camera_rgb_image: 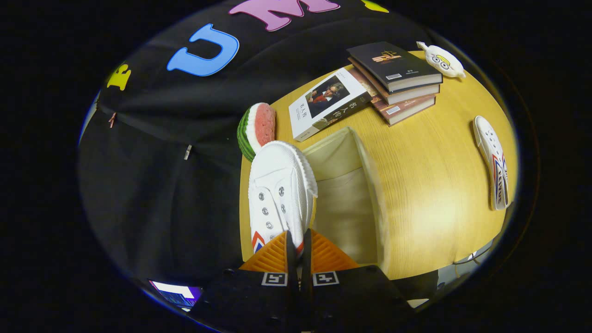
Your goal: Open the storage box then place both shoes into the box .Put the left shoe in first, then the right shoe, with the right side of both shoes facing outward in a uniform manner.
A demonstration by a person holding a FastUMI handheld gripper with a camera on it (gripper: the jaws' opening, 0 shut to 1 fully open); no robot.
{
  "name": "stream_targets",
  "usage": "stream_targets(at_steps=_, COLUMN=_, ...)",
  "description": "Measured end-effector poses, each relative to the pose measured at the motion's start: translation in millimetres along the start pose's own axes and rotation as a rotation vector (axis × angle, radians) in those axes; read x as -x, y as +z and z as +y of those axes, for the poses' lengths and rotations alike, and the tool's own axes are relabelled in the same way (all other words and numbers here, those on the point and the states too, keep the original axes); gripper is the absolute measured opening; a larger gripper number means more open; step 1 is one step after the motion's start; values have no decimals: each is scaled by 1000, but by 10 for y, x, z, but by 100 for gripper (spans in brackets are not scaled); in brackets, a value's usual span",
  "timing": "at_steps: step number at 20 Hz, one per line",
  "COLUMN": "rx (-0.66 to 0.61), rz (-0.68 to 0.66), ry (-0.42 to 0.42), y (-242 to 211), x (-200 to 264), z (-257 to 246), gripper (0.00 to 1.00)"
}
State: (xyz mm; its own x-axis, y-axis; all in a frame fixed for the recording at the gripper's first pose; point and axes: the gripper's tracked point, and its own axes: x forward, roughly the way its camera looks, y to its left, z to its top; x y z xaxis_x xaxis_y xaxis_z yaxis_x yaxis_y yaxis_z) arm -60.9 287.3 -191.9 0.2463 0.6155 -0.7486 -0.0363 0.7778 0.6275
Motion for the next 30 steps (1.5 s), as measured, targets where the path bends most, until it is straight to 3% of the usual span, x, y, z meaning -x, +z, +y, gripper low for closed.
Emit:
stream_targets(at_steps=11, rx=9, rz=78, ry=-75, y=-160, x=-434, z=-60, gripper=5)
stream_targets(at_steps=13, rx=-49, rz=81, ry=26, y=-130, x=-394, z=215, gripper=18)
stream_targets(at_steps=16, rx=-27, rz=59, ry=64, y=-39, x=-318, z=299, gripper=98)
stream_targets(at_steps=23, rx=213, rz=-106, ry=-9, y=498, x=540, z=-321, gripper=99)
stream_targets(at_steps=30, rx=208, rz=-213, ry=-165, y=1023, x=1362, z=-1610, gripper=99)
